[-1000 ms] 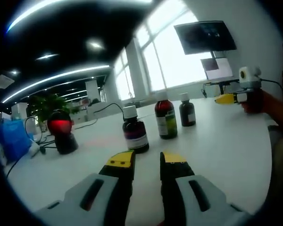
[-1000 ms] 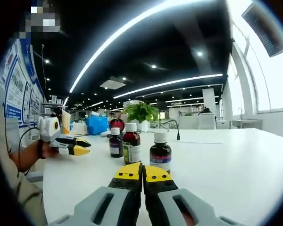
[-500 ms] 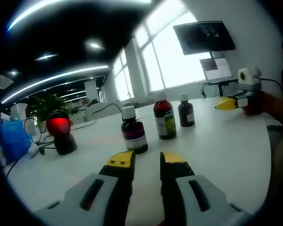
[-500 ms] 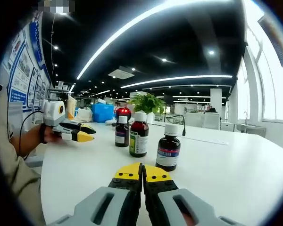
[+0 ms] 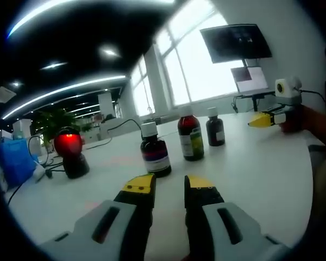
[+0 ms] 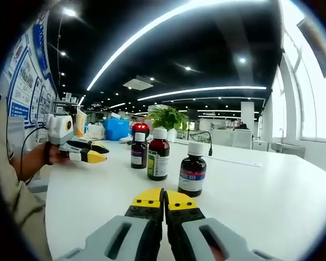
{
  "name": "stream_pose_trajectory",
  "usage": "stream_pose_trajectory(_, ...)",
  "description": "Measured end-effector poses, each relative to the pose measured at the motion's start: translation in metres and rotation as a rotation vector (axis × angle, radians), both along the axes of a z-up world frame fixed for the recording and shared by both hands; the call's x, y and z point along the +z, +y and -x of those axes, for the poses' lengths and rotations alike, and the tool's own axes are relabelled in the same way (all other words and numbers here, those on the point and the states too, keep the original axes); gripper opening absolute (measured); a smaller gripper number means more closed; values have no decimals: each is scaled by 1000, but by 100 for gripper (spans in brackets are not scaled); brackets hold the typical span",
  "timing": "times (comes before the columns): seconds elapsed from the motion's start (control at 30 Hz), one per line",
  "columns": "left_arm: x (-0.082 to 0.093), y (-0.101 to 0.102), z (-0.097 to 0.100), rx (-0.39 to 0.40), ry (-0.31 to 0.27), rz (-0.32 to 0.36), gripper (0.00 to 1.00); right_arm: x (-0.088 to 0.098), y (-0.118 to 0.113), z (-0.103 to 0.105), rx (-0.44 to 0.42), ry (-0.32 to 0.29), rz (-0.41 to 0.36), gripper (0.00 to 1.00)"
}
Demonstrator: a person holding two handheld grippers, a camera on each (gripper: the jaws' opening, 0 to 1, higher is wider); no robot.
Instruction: Rotate the medicine bottle to make it face forward pick up the medicine bottle inspect the drug traceability code place the medicine on the table
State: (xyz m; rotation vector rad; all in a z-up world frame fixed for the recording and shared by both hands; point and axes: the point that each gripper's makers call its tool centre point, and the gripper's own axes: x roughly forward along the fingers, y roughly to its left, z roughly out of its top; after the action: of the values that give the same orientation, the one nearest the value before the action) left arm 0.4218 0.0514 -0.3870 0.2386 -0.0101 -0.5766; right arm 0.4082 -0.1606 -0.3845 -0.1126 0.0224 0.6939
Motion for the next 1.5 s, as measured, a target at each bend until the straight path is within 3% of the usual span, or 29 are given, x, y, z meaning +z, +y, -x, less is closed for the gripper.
stream_pose_trajectory(0.87,0,1,0,13,-1,3,14,-1,5,2,-9,10,19,0)
stream_pose_trajectory(1.03,0,0,1,9,-5,-1,14,2,1,1,-8,37,-41,0)
stream_pose_trajectory(1.23,0,1,0,17,-9,-14,14,-1,7,2,1,38,-5,0)
stream_pose_trajectory(1.5,-1,1,-1,17,-3,-10,14,-2,1,-2,-16,42,-15,0)
